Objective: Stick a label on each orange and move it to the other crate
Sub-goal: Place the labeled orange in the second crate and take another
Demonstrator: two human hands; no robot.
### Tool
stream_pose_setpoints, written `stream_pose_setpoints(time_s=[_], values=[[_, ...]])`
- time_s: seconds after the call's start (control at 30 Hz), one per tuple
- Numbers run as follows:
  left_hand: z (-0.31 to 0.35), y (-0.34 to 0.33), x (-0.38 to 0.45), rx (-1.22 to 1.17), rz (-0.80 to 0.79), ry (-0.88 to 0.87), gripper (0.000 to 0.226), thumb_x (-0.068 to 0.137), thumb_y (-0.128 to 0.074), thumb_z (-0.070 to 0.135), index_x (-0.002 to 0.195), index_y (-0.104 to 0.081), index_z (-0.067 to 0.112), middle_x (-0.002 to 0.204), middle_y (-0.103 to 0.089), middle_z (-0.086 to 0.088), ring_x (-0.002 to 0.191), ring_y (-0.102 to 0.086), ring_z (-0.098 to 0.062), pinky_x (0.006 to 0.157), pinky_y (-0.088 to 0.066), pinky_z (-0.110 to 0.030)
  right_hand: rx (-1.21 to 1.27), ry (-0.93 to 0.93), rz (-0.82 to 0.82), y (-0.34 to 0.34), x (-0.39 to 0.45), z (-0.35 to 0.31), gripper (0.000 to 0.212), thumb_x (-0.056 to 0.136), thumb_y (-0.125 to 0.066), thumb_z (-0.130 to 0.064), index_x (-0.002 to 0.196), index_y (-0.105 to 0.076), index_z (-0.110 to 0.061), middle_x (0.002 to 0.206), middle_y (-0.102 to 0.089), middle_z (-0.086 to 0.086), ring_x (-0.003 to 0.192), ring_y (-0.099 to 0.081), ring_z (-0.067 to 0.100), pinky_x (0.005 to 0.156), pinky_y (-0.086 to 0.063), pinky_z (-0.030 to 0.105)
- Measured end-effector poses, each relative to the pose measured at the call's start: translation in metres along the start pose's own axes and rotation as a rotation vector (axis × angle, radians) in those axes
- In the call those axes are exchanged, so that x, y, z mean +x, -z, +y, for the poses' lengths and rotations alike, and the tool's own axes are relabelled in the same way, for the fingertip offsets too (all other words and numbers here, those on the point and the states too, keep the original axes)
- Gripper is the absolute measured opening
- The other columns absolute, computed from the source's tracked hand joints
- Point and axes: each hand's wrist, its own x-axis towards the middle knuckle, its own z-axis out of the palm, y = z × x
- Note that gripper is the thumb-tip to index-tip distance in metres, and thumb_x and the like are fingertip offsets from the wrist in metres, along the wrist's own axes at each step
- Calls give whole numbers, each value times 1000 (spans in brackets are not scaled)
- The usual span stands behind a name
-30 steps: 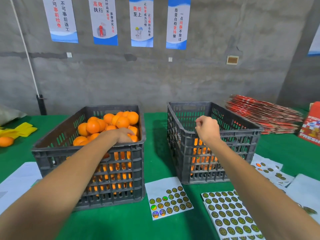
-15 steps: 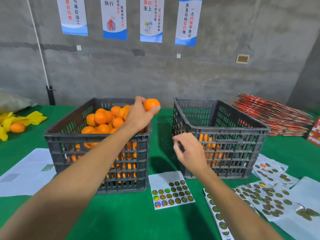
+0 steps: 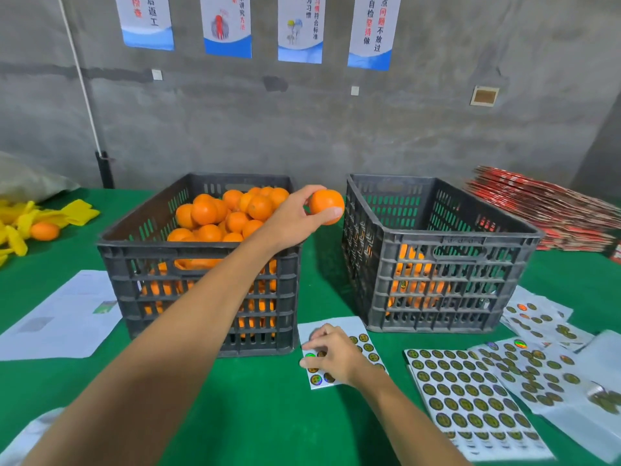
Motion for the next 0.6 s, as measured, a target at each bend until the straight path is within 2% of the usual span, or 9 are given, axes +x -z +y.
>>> stream_pose_setpoints(time_s=[0.1, 0.2, 0.27, 0.4, 0.47, 0.6], values=[[1, 0, -1, -7, -3, -14, 67, 87, -75, 51, 144, -48, 28, 126, -58, -4, 101, -61, -21, 100, -54, -52, 102, -14, 43, -3, -3, 2, 26, 82, -84, -35, 105, -79, -25, 109, -53, -13, 110, -53, 14, 102, -47, 31], [3, -1, -3, 11, -2, -4, 65, 89, -75, 51, 144, -47, 30, 131, -57, -4, 109, -62, -23, 101, -54, -53, 157, -24, 59, -7, -3, 2, 12, 83, -84, -29, 91, -77, -25, 110, -55, -10, 111, -55, 13, 104, -48, 34], [4, -1, -4, 19, 1, -2, 65, 89, -74, 50, 145, -46, 31, 132, -56, -2, 112, -62, -24, 101, -54, -52, 147, -20, 53, -7, -2, 1, 15, 85, -83, -29, 96, -75, -22, 112, -55, -9, 111, -56, 12, 105, -48, 35], [5, -1, -5, 27, 8, -13, 65, 90, -74, 50, 145, -46, 30, 133, -56, -2, 114, -62, -25, 101, -54, -52, 131, -34, 14, 1, -2, 3, 43, 92, -76, -28, 128, -66, -7, 131, -54, -3, 123, -55, 15, 108, -46, 31], [5, -2, -5, 30, 10, -14, 64, 91, -74, 48, 145, -46, 29, 133, -55, -3, 114, -62, -26, 101, -53, -53, 79, -19, 13, 4, -6, 8, 45, 94, -73, -28, 132, -65, -5, 138, -53, -3, 126, -53, 15, 107, -42, 24], [7, -3, -5, 31, 15, -11, 63, 90, -75, 46, 145, -47, 29, 134, -55, -3, 116, -61, -26, 101, -53, -54, 105, -10, 61, -1, -13, 14, 38, 95, -72, -29, 127, -70, -10, 137, -53, -6, 125, -51, 12, 107, -44, 27]])
